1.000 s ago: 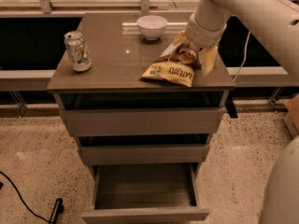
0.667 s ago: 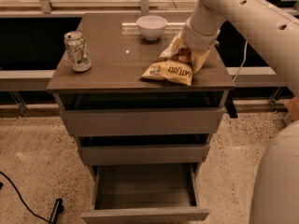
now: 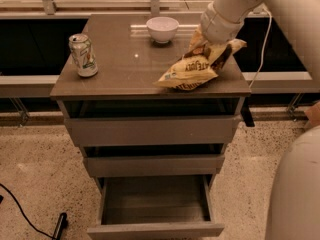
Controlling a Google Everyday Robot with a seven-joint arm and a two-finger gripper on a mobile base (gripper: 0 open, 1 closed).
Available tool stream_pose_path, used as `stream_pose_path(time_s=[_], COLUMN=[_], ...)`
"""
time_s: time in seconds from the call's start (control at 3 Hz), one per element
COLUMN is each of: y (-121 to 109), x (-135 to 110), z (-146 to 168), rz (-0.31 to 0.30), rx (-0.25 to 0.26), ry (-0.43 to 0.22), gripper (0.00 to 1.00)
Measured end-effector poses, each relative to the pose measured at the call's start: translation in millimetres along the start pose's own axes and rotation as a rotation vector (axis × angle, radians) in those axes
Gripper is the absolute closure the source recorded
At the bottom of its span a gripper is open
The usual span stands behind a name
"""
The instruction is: Place brown chip bag into bottom drawer
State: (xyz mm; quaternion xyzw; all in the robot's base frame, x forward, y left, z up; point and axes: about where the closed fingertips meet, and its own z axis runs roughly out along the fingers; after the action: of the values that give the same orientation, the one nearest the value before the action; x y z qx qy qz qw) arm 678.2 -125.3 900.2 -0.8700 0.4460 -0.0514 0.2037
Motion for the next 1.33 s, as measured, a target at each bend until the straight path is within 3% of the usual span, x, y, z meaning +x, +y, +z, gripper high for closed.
stream_pose_path(time_s=[0.33,0.67,1.0,1.33], y=[3.0,35.8,110.3,161.2], x=[-16.2,-14.0,0.1,9.6], z=[-67.3,-100.7,-86.1,-58.0], rz=[0.085,0.254,0.541,0.744], rx=[0.015,0.004,-0.016,0.042], ry=[0.057,0.103,0.049,-0.070], gripper=[1.00,1.00,1.00,1.00])
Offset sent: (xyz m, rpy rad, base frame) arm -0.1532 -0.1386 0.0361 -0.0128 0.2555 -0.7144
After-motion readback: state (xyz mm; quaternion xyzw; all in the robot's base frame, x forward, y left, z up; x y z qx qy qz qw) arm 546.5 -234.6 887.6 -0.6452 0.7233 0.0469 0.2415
